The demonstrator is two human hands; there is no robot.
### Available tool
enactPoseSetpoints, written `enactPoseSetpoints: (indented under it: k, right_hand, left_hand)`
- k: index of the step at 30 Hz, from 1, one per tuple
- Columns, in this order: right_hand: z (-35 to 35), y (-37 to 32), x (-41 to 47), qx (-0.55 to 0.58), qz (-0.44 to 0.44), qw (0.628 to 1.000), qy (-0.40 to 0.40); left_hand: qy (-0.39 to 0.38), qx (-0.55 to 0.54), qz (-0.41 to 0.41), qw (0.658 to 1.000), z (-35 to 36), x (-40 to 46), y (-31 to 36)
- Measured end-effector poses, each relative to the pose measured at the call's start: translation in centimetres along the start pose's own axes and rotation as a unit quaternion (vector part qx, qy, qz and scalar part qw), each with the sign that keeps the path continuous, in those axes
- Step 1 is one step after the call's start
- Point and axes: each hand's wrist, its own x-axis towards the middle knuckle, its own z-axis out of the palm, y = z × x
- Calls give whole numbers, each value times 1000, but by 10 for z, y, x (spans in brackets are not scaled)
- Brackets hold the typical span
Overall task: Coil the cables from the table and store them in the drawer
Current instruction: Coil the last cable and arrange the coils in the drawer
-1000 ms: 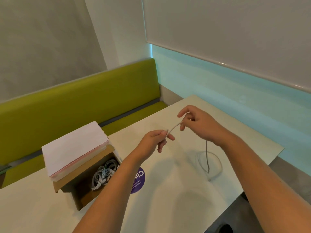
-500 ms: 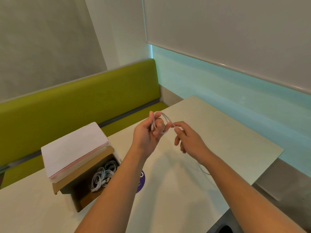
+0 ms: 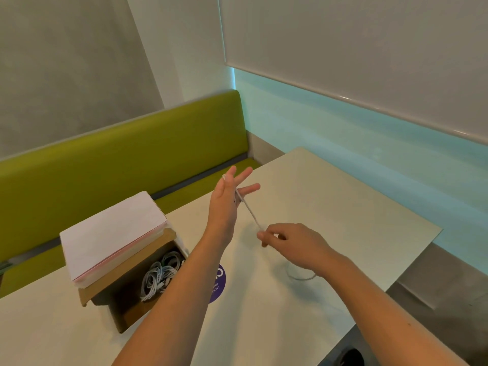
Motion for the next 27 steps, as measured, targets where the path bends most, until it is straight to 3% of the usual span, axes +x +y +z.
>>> enactPoseSetpoints:
  k: [4, 13, 21, 27]
  right_hand:
    - [-9, -5, -5, 50, -16, 997, -62]
    - [-61, -9, -7, 13, -1, 999, 42]
    - [-68, 4, -1, 84, -25, 988, 129]
    - [-66, 8, 4, 110, -40, 975, 186]
  left_hand:
    - [-23, 120, 9, 992, 1, -3, -5]
    - [-118, 355, -2, 927, -8, -13, -20]
    - [-143, 286, -32, 947, -11, -14, -10]
    - [-224, 89, -83, 967, -3, -22, 7]
